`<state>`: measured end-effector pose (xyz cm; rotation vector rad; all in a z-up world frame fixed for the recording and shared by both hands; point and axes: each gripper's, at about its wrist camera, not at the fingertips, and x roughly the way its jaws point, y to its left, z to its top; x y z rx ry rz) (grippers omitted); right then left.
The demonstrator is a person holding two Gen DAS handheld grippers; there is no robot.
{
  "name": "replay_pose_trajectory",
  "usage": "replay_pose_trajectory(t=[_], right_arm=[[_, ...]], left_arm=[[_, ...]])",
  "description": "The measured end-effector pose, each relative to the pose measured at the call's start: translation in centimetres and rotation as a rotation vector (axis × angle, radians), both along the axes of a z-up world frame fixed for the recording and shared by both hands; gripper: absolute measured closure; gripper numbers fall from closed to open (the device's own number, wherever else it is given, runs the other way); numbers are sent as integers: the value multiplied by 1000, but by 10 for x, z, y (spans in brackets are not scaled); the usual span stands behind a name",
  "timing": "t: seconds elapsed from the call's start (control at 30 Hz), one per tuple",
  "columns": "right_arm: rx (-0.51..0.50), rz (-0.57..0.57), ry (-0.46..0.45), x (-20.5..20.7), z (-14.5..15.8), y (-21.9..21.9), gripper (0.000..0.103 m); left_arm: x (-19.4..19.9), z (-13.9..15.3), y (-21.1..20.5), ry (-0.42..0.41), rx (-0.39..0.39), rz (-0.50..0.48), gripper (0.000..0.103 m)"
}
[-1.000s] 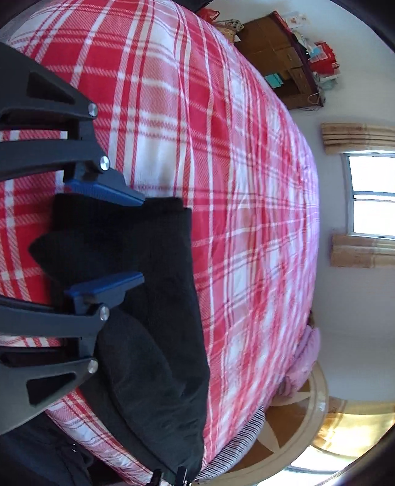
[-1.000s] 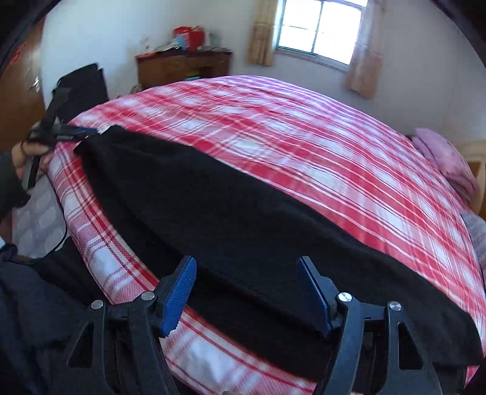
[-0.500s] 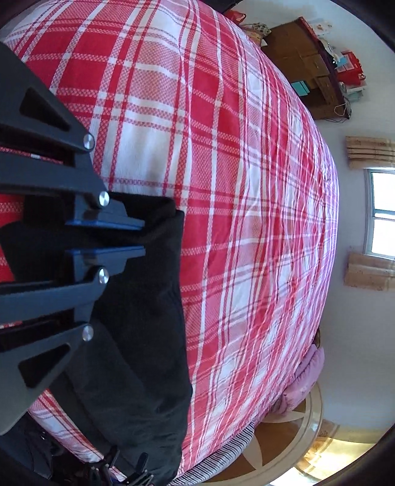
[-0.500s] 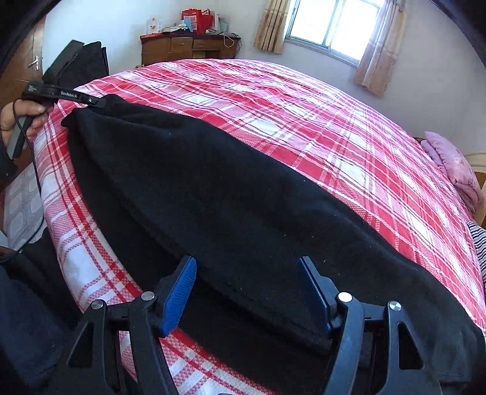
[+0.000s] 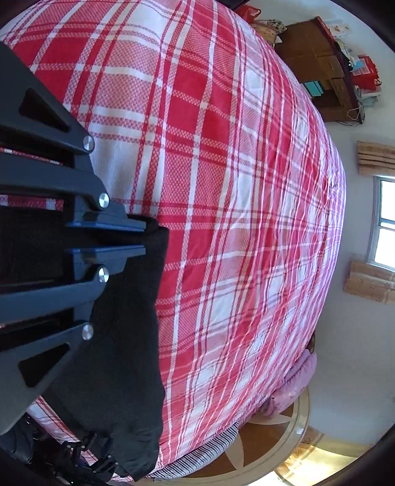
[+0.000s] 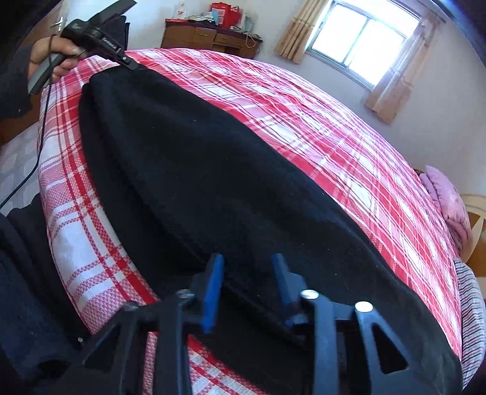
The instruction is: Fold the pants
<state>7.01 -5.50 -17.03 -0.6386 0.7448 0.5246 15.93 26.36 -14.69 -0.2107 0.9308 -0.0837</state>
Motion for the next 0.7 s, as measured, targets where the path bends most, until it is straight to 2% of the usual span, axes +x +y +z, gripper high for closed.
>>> replay_pose_trajectory(t=[0.07, 0.1, 0.13, 0.17, 0.2, 0.23, 0.27, 0.4, 0.5, 0.53, 0.63, 0.67, 0.7], right_arm=[[-19, 10, -9, -2, -1, 3, 82], [-31, 15, -21, -4, -2, 4, 82], [-34, 17, -27, -4, -2, 4, 82], [-35, 19, -29, -5, -2, 4, 82], [-33, 18, -30, -5, -2, 3, 82], [-29, 16, -30, -4, -2, 1, 82], [-26, 13, -31, -3, -2, 0, 82], [-31, 26, -33, -8, -3, -1, 82], [-6, 17, -1, -3, 0, -1, 81], [14, 14, 18, -2, 1, -2, 81], [42, 11, 42, 1, 3, -4, 77], [38, 11, 39, 1, 2, -4, 74], [30, 10, 35, 1, 2, -4, 70]], left_arm=[[-4, 1, 0, -12, 3, -6, 92], [-8, 2, 0, -13, 11, 4, 85], [-11, 2, 1, -10, 15, 10, 68], [-17, 3, 2, -6, 23, 14, 58], [-27, 4, 2, -12, 46, 17, 42], [-35, 5, 3, -25, 67, 19, 34], [-44, 6, 3, -34, 82, 13, 33], [-79, 4, 9, -52, 118, -4, 33], [-86, 1, 6, -67, 127, -5, 35], [-85, 0, 4, -77, 115, -10, 43], [-76, -5, -4, -77, 81, -31, 60], [-73, -7, -7, -75, 76, -40, 64], [-69, -10, -11, -67, 74, -48, 73]])
